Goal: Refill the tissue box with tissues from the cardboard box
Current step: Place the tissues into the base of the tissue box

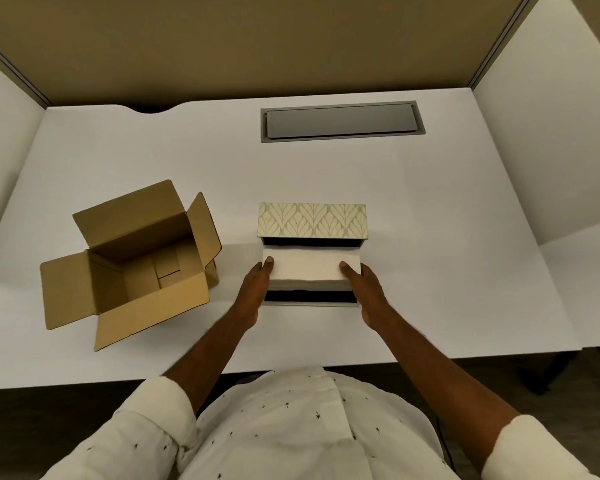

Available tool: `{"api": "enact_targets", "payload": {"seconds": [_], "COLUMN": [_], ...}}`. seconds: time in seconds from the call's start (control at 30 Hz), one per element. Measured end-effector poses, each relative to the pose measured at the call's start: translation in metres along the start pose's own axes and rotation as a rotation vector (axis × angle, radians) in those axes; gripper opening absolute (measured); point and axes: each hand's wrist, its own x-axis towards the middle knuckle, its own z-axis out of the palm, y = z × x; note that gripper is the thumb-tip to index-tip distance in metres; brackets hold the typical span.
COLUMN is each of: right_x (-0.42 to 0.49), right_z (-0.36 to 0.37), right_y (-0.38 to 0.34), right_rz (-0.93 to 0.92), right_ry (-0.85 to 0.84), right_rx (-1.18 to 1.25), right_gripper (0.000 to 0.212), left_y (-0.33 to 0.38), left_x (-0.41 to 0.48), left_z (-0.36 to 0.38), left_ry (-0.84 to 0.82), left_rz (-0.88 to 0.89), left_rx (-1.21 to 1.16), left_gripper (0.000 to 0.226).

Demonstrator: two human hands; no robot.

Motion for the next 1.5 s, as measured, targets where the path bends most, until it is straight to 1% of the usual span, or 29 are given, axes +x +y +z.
{"api": "enact_targets", "payload": {"seconds": [0.1,0.3,0.43,0.5,0.63,0.7,0.9,1.07,1.4,1.5], "right_x": [-0.003,-0.004,-0.004,-0.005,-0.007,-0.007,-0.004,0.0,0.002,0.001], "right_z": [0.005,0.004,0.004,0.006,0.012,0.015,0.009,0.006,0.004,0.004], "right_y": [0.003,-0.002,-0.002,-0.001,-0.001,-0.001,-0.001,-0.002,-0.01,-0.01], "right_rz": [-0.018,-0.035,-0.03,-0.034,-0.083,-0.074,-0.038,-0.025,0.004,0.016], "right_ry": [0.005,-0.008,-0.001,0.021,0.125,0.134,0.079,0.054,0.019,0.022], "right_rx": [0.003,-0.015,-0.021,-0.006,0.02,0.025,0.01,-0.034,-0.062,-0.07], "right_gripper": [0.062,0.056,0.055,0.054,0.054,0.051,0.051,0.055,0.059,0.065], "left_y": [0.004,0.006,0.006,0.006,0.009,0.011,0.013,0.011,0.016,0.016], "left_x": [0.004,0.008,0.008,0.008,0.007,0.006,0.007,0.003,0.004,0.004], "left_z": [0.003,0.008,0.009,0.009,0.012,0.012,0.006,0.002,0.0,0.0], "left_ry": [0.038,0.045,0.053,0.053,0.048,0.046,0.037,0.019,0.017,0.014], "left_rz": [-0.031,-0.033,-0.031,-0.024,-0.006,-0.01,-0.073,-0.078,-0.083,-0.082], "left_rx": [-0.081,-0.059,-0.038,-0.023,0.02,0.013,-0.072,-0.087,-0.028,-0.033], "left_gripper": [0.065,0.063,0.061,0.059,0.055,0.055,0.055,0.056,0.053,0.052]}}
